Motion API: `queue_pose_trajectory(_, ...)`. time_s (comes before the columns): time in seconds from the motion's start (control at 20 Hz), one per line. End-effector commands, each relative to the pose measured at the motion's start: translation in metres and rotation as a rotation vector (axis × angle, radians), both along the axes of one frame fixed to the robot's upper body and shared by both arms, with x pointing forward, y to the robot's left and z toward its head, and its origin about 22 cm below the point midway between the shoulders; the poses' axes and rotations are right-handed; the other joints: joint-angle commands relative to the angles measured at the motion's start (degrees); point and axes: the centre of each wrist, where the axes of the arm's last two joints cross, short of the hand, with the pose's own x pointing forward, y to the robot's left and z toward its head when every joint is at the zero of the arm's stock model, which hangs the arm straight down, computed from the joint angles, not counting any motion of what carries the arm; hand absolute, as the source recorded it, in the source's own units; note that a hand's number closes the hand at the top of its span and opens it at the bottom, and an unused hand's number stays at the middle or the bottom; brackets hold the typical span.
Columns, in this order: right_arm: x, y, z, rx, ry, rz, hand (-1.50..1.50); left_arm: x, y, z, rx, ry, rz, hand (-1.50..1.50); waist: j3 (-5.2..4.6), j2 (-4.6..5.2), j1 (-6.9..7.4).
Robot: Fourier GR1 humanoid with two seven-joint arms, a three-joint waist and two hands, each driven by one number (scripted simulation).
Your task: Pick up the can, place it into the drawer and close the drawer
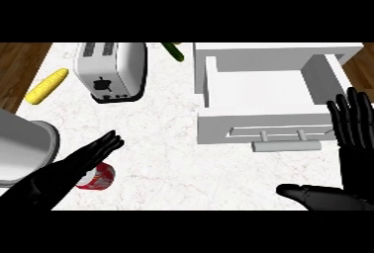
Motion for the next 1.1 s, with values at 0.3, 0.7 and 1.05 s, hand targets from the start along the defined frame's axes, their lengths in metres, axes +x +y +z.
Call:
queue_pose_trajectory(0.3,-0.030,-0.039,-0.017,0.032,0.155,-0.130,-1.50,0.014,0.152,0.012,0.105,0.146,-0.276,-1.50,0.24,-0.33,0.72)
queue_pose_trajectory(0.7,-0.051,-0.065,-0.019,0.048,0.144,-0.132,-1.50,0.024,0.204,0.037,0.099,0.171,-0.312,-1.50,0.30,-0.46,1.08)
queue_pose_trajectory(1.05,-0.061,-0.081,-0.016,0.035,0.150,-0.109,-1.50,0.042,0.216,0.032,0.059,0.283,-0.257,-1.50,0.31,-0.25,0.48)
